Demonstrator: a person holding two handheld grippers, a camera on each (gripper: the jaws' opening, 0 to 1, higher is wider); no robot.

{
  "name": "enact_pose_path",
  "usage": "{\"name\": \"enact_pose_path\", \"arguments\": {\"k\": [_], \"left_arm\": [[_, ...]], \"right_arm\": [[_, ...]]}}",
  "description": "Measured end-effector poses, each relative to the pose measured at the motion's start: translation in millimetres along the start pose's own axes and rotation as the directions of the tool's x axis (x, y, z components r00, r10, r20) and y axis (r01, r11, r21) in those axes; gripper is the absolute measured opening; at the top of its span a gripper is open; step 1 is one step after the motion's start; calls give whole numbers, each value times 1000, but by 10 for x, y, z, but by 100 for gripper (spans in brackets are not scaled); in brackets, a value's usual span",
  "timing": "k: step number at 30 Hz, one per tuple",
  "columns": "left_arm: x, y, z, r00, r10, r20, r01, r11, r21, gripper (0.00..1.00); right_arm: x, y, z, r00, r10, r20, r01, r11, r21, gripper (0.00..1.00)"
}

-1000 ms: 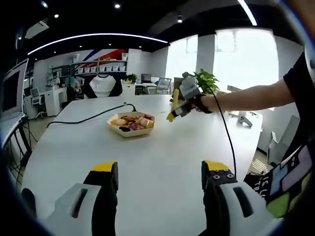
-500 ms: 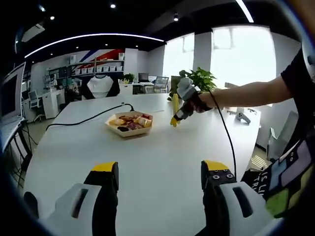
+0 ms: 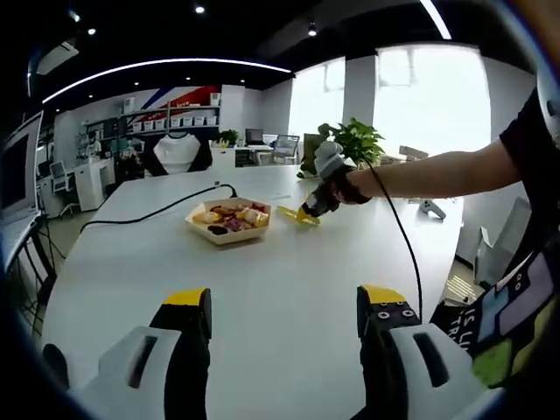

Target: Place the target food into the container with the food tongs after gripping and lifting it, then release it inside without dropping or visibly crushing the food.

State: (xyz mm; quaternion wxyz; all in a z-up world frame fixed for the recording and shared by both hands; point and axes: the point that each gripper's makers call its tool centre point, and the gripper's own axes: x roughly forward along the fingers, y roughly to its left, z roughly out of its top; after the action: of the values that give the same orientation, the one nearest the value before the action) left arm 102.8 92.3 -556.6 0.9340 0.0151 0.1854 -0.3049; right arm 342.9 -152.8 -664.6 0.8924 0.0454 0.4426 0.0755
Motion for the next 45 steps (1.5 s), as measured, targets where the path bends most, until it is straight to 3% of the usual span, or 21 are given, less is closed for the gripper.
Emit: {"name": "enact_pose_path", "arguments": {"k": [2,3,6,8,9,10,12,13,20,24,26,27,29,32,33,37,39,40,42,43,45], "left_arm": [[10,-9,-13,1000,-4,-5,4,1000,1,72],[14,-17,-15,1000,-6,-6,6,1000,1,72],[22,-30,-15,1000,-11,-8,11,1000,3,71],[25,-32,-11,1000,-11,-7,12,1000,4,71],[28,-32,-7,1000,-12,-5,12,1000,4,71],[32,-32,-6,1000,-13,-5,13,1000,5,71],[38,-27,-5,1000,-12,-6,12,1000,6,71],[40,-26,-2,1000,-12,-5,12,1000,7,71],[59,-7,37,1000,-10,12,10,1000,5,71],[95,60,116,999,9,52,-5,997,-77,70],[92,108,168,998,24,63,-21,998,-60,69],[96,134,180,997,39,61,-36,998,-48,70],[108,166,225,996,52,76,-48,997,-55,70],[132,202,253,994,70,86,-65,996,-59,70],[146,218,257,993,82,82,-78,996,-44,71],[174,219,304,992,83,99,-78,996,-47,71],[179,211,331,991,86,104,-82,996,-39,71],[179,204,350,990,83,111,-80,996,-32,71],[183,202,385,988,86,125,-83,996,-29,72],[186,204,402,987,87,134,-85,996,-26,73],[196,203,435,984,93,153,-92,996,-15,74]], "right_arm": [[-27,21,-19,1000,-14,18,14,1000,2,28],[-17,27,-32,1000,-8,-14,9,999,31,28],[-4,38,-3,1000,-9,10,8,992,124,26],[-13,85,-5,1000,14,26,-18,980,201,24],[-36,83,4,998,6,62,-26,946,323,24],[-56,62,-26,998,-22,63,-1,940,341,23],[-59,53,-46,998,-33,47,20,965,263,23],[-74,49,8,995,-42,92,21,974,226,23],[-263,134,51,982,-23,188,-17,978,207,29],[-363,192,117,967,2,256,-35,992,123,30],[-400,229,127,963,34,267,-50,997,51,32],[-461,311,165,943,81,321,-53,994,-97,33],[-545,340,135,936,74,345,-6,981,-195,40],[-673,495,97,906,147,397,-87,982,-165,51],[-741,538,65,893,165,418,-123,984,-125,52],[-959,629,-32,857,190,479,-126,979,-162,55],[-1083,733,-110,843,235,483,-201,972,-123,52],[-1180,763,-72,815,245,525,-191,969,-156,54],[-1308,760,-77,800,236,551,-139,967,-211,63],[-1413,756,-67,782,222,582,-123,971,-205,67],[-1554,770,-99,761,225,609,-141,973,-184,74]]}}
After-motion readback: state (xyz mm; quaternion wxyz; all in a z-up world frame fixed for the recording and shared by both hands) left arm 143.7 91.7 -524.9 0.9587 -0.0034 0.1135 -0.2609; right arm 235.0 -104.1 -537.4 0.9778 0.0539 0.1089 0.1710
